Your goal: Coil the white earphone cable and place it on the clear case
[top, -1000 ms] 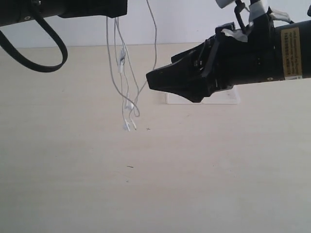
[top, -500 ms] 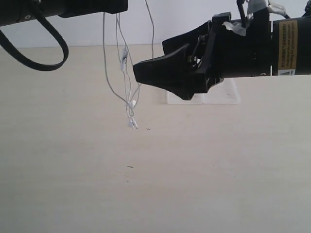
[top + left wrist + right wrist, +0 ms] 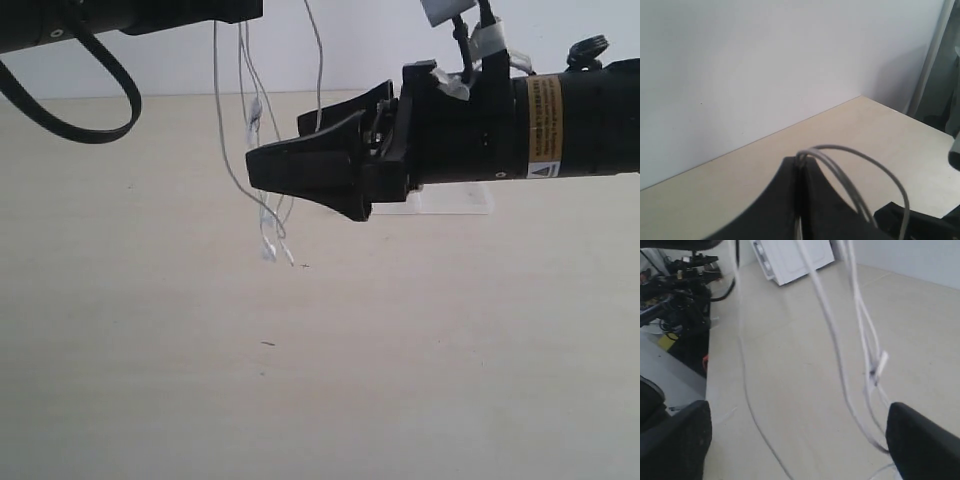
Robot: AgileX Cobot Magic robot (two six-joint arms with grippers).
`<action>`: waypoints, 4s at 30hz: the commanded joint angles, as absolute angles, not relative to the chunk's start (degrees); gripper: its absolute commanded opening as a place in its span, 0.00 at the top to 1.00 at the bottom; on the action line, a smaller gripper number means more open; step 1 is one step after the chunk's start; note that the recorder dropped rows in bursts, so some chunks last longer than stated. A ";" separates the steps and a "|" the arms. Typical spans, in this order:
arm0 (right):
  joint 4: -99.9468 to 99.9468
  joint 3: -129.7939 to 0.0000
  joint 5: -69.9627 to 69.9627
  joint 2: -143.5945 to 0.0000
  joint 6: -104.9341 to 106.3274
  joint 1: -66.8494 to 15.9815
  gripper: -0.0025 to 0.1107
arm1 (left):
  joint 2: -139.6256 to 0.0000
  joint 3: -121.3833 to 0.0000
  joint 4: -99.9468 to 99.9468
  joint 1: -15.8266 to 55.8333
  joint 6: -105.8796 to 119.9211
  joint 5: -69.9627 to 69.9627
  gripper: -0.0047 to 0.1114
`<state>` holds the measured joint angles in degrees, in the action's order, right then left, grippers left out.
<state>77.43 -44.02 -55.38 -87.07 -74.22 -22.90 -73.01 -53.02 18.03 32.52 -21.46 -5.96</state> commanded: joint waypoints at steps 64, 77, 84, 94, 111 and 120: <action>62.85 -48.99 -47.28 -93.72 -61.22 -30.61 0.09 | -72.40 -53.44 17.33 32.64 -23.01 -8.35 0.96; 64.58 -48.99 -49.44 -94.09 -60.57 -30.61 0.09 | -72.40 -53.44 17.33 32.64 -23.01 -8.35 0.96; 66.39 -48.99 -50.62 -94.09 -60.22 -30.61 0.09 | -72.40 -53.44 17.33 32.64 -23.01 -8.35 0.96; 63.30 -48.99 -49.40 -94.09 -59.61 -30.61 0.44 | -72.40 -53.44 17.33 32.64 -23.15 -8.45 0.96; 65.87 -48.99 -49.35 -94.09 -59.61 -30.61 0.81 | -72.40 -53.44 17.21 32.64 -23.15 -9.18 0.96; 66.25 -48.99 -47.47 -94.09 -59.61 -30.61 0.85 | -71.75 -53.44 17.21 32.64 -23.28 -9.31 0.96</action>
